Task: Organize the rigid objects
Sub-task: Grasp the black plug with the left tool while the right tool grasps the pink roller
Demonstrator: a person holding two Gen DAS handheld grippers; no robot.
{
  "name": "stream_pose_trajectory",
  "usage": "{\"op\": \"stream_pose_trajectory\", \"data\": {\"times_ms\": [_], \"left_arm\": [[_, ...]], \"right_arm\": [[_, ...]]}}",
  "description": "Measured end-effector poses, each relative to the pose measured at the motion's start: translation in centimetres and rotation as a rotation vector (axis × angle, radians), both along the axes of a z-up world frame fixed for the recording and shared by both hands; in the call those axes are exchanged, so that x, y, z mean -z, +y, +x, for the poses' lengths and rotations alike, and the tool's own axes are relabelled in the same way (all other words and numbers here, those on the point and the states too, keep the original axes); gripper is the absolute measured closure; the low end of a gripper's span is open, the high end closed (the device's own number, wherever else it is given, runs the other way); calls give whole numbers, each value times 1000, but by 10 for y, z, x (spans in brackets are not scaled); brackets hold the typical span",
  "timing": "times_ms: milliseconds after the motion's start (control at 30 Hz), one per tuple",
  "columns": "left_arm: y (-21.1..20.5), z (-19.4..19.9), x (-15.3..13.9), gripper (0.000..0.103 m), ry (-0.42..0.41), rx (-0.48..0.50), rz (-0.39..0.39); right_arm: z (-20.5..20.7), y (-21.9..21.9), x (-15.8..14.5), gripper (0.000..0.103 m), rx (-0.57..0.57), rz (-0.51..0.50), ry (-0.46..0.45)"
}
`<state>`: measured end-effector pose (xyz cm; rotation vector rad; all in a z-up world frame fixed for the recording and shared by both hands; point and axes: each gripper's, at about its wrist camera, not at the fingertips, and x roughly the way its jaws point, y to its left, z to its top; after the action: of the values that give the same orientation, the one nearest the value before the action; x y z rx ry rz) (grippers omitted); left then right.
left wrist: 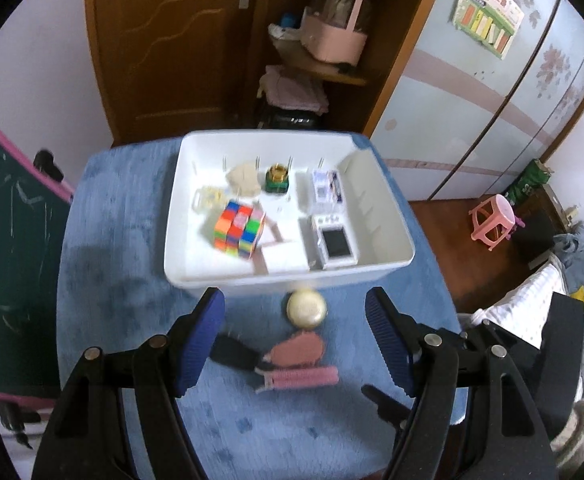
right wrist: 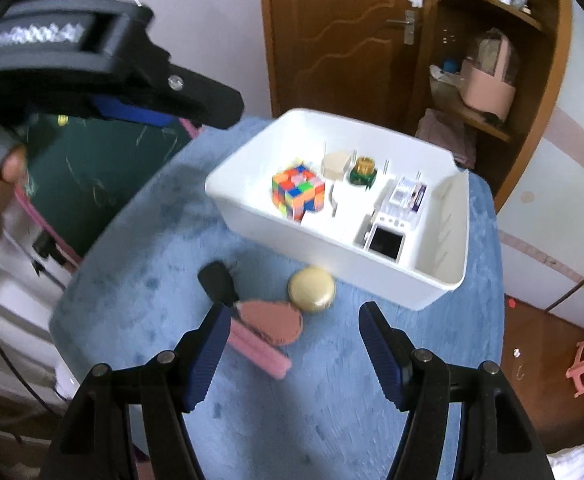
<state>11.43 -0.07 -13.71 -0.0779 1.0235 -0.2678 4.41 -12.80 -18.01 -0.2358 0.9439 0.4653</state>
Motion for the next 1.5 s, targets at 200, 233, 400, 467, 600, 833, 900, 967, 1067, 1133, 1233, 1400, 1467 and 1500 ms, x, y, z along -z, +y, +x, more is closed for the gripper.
{"op": "stream_pose_trajectory", "data": {"times_ms": [200, 233, 400, 467, 600, 833, 900, 967, 1067, 1133, 1233, 1400, 1467, 1500], "left_arm": [[10, -13, 43, 27, 76, -58, -8], [13, -13, 51, 27, 92, -75, -14], [29, -9, 83, 27, 151, -155, -30], [36, -7, 93, 27, 166, -191, -33], [49, 3, 113, 27, 203, -262, -43], [57, 20, 146, 27, 298, -342, -46], [54, 23, 154, 27, 323, -337, -34], [51, 25, 163, 27, 351, -330, -13], [47, 25, 173, 27, 381, -324, 15], [47, 23, 179, 27, 390, -323, 4], [46, 24, 184, 27, 404, -324, 4], [41, 24, 189, 27, 403, -320, 28], [40, 22, 191, 27, 391, -317, 36], [41, 20, 192, 27, 385, -316, 39]], "right_arm": [[-9, 13, 43, 35, -76, -47, 31], [-10, 16, 50, 35, -92, -52, 36], [-3, 29, 87, 35, -162, -78, 76], [4, 31, 100, 35, -169, -90, 102], [12, 35, 113, 35, -200, -94, 133], [8, 51, 130, 36, -313, -126, 189], [1, 55, 131, 36, -351, -145, 176], [-5, 58, 130, 36, -387, -155, 166], [-11, 61, 128, 36, -435, -149, 164], [-12, 64, 129, 37, -459, -154, 156], [-12, 71, 133, 39, -481, -185, 140], [-8, 86, 138, 40, -492, -179, 136], [-9, 92, 138, 43, -497, -178, 126], [-10, 93, 138, 46, -499, -178, 124]]}}
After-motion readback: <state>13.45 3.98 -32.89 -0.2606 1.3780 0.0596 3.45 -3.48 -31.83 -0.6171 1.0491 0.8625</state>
